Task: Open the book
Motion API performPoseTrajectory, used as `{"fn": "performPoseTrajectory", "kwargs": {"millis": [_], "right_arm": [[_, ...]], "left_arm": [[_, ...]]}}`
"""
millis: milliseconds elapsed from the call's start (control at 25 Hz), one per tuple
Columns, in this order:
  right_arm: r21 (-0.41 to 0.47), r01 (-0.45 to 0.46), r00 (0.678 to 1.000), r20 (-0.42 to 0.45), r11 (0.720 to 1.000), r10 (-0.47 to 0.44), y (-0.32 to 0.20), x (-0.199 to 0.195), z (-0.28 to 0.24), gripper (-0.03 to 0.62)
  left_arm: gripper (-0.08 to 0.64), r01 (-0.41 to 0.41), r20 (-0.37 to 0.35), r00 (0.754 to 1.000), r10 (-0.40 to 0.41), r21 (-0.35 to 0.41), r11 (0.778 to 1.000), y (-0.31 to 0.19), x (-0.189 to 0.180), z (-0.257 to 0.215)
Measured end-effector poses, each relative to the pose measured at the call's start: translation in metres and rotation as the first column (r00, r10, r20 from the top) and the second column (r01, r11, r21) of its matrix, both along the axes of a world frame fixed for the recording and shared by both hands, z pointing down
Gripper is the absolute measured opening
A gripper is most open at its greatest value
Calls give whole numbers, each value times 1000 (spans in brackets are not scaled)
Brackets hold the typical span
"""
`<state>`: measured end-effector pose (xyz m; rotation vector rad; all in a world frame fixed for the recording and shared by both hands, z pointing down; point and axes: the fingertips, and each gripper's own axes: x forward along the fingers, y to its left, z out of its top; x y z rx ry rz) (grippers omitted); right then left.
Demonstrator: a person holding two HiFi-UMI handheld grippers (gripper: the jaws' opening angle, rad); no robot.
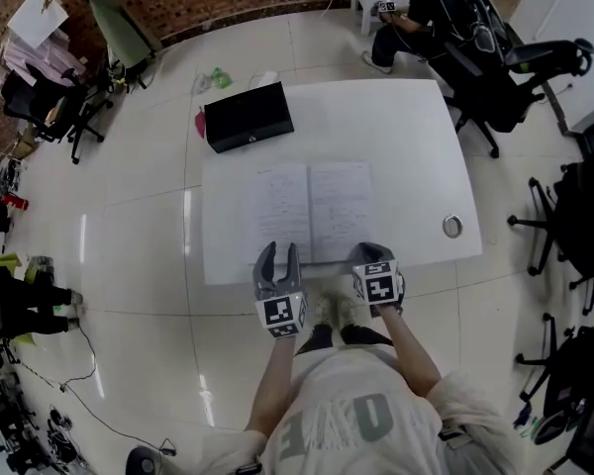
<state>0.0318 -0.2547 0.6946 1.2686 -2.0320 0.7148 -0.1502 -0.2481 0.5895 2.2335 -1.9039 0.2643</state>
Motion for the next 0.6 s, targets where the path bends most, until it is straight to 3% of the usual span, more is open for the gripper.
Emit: {"fn": "performPoseTrajectory", "kwargs": {"millis": [80, 200, 360, 480, 600], "right_arm": [[25, 15, 1000, -23, 1000, -15, 0, -3, -1, 5], [20, 0, 1000, -15, 1000, 0, 2, -3, 1, 5], [-36, -64, 996, 56, 997, 65, 0, -1, 2, 5], [-5, -33, 999, 17, 999, 33, -1, -4, -2, 5], [35, 4, 1000, -25, 999, -3, -5, -1, -4, 5]], "left_arm": [[193, -54, 6, 999, 54, -15, 998, -20, 11, 1], [218, -73, 18, 997, 74, -69, 995, -44, 19, 16], [158, -130, 62, 988, 140, -134, 982, -56, 25, 46], [80, -161, 111, 977, 181, -168, 973, -56, 26, 56], [118, -170, 120, 974, 194, -181, 969, -55, 33, 61]]}}
